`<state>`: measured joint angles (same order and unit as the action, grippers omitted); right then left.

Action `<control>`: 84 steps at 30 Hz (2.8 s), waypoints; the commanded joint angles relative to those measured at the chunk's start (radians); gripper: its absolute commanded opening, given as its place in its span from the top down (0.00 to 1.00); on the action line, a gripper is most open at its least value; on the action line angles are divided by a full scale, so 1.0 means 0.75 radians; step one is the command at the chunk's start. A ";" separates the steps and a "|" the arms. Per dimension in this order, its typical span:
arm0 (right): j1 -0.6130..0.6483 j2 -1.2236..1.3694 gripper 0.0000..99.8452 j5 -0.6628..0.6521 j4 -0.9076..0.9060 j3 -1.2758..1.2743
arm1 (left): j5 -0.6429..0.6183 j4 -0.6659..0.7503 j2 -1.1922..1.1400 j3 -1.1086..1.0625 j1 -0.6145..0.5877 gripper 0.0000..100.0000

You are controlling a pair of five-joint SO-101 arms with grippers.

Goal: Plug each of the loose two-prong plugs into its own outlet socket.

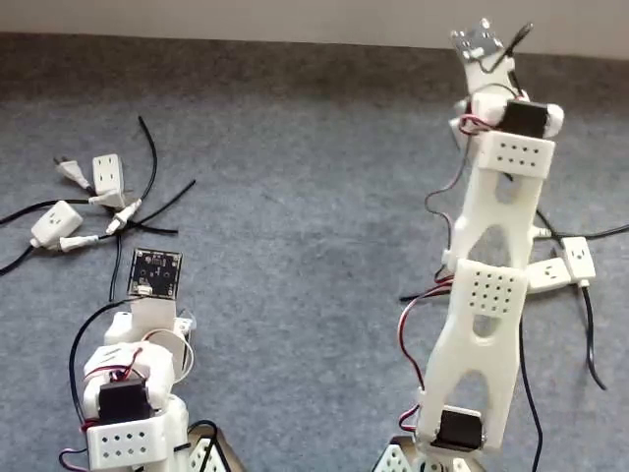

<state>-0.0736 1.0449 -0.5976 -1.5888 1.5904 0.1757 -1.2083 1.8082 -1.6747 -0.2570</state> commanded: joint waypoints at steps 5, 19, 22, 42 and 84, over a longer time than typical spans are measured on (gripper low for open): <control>0.181 -0.296 0.89 0.538 -0.230 0.058 | -0.008 0.023 0.009 -0.009 0.021 0.85; 0.453 -0.287 0.89 1.551 -0.230 -0.416 | -0.008 0.023 0.009 -0.009 0.021 0.85; 0.549 -0.287 0.89 1.784 -0.228 -0.517 | -0.008 0.025 0.009 -0.009 0.021 0.85; 0.944 0.197 0.88 2.428 0.054 -0.472 | -0.006 0.025 0.009 -0.011 0.021 0.85; 0.707 -1.006 0.71 0.632 -0.234 0.138 | -0.006 0.033 0.009 -0.007 0.019 0.85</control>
<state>0.4910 0.4097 -0.0130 -1.7024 1.6487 0.1757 -1.2083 1.8098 -1.6763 -0.2570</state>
